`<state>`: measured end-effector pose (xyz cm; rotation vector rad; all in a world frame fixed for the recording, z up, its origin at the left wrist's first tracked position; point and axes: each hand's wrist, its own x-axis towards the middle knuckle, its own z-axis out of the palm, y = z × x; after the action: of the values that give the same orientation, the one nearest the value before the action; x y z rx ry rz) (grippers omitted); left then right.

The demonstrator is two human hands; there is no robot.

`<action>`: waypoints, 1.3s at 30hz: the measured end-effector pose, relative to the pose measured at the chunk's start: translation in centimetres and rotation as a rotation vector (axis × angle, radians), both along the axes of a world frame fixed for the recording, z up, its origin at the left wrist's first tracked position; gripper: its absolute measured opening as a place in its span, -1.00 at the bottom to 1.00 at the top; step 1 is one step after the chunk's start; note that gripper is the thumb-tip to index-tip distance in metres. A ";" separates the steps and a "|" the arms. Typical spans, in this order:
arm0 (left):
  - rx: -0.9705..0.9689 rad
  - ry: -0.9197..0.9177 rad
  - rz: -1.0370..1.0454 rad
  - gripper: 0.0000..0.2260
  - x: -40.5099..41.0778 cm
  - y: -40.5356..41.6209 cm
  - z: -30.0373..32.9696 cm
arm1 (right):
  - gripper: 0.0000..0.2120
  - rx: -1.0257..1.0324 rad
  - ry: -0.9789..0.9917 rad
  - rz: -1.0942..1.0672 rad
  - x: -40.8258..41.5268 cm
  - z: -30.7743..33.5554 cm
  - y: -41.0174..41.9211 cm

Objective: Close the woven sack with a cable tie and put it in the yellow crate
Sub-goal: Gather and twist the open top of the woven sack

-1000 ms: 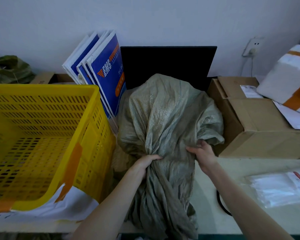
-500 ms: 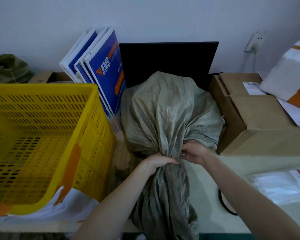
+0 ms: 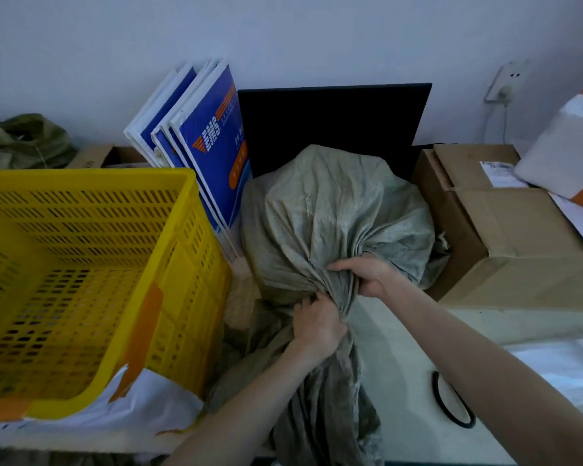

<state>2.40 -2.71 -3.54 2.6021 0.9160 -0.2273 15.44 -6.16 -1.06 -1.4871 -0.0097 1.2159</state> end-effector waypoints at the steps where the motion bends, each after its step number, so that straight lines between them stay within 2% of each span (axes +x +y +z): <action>1: -0.065 -0.033 0.014 -0.30 -0.1 0.3 0.0 | -0.71 -0.009 -0.007 -0.027 0.2 0.1 0.0; 3: -0.384 -0.170 0.148 -0.12 -0.3 0.8 0.1 | -0.69 -0.013 -0.022 -0.080 0.5 0.2 0.0; 5: -0.860 -0.333 0.437 0.06 -0.5 1.2 0.5 | -0.71 -0.002 -0.029 -0.121 0.8 0.2 -0.1; 6: -1.093 -0.402 0.568 0.06 -0.6 1.3 0.8 | -0.74 0.008 -0.033 -0.133 0.9 0.2 -0.1; 8: -1.497 -0.540 0.767 -0.18 -0.7 1.9 0.7 | -0.78 0.022 -0.017 -0.151 0.9 0.1 -0.1; 9: -1.634 -0.558 0.840 -0.33 -0.7 2.2 0.6 | -0.79 0.027 -0.005 -0.149 0.9 0.1 -0.2; 10: -1.689 -0.537 0.868 -0.42 -0.8 2.5 0.6 | -0.80 0.029 0.009 -0.139 0.9 -0.1 -0.2; 12: -1.682 -0.422 0.779 -0.49 -0.4 3.1 0.8 | -0.80 0.030 0.029 -0.113 0.8 -0.2 -0.3; 14: -1.597 -0.256 0.613 -0.46 0.4 3.5 1.6 | -0.79 0.034 0.040 -0.084 0.8 -0.3 -0.3; 18: -1.210 -0.011 0.434 -0.44 1.7 4.3 2.9 | -0.72 0.031 0.053 -0.034 1.0 -0.8 -0.1; 23: -0.917 0.269 0.143 -0.42 2.4 5.8 4.4 | -0.69 -0.062 0.017 0.083 0.9 -1.6 0.2; 25: -0.799 0.322 0.060 -0.39 3.1 6.2 4.7 | -0.77 -0.085 -0.036 0.104 1.0 -1.5 0.2; 27: -0.755 0.326 -0.009 -0.36 3.7 6.2 4.4 | -0.86 -0.094 -0.066 0.106 1.3 -1.5 0.2; 28: -0.737 0.307 -0.030 -0.36 3.9 6.0 4.1 | -0.84 -0.094 -0.094 0.106 1.4 -1.5 0.0; 30: -0.692 0.255 -0.027 -0.37 3.9 5.7 3.0 | -0.67 -0.096 -0.151 0.090 1.5 -1.7 -0.5; 32: -0.698 0.168 0.019 -0.43 3.7 5.4 1.7 | -0.62 -0.068 -0.213 0.065 1.2 -1.9 -1.8; 35: -0.796 0.009 0.202 -0.56 3.1 5.1 -0.1 | -0.64 -0.036 -0.309 0.048 0.0 -2.1 -5.1; 37: -0.932 -0.069 0.332 -0.66 2.8 4.8 -0.9 | -0.71 -0.041 -0.442 -0.014 -0.6 -2.6 -8.1; 39: -1.052 -0.165 0.439 -0.84 2.5 4.5 -1.5 | -0.80 -0.031 -0.570 -0.098 -1.1 -3.0 -10.6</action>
<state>4.87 1.80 -5.00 1.4066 0.9284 -0.2693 14.31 -16.75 -4.08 -1.7956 -0.2974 0.6848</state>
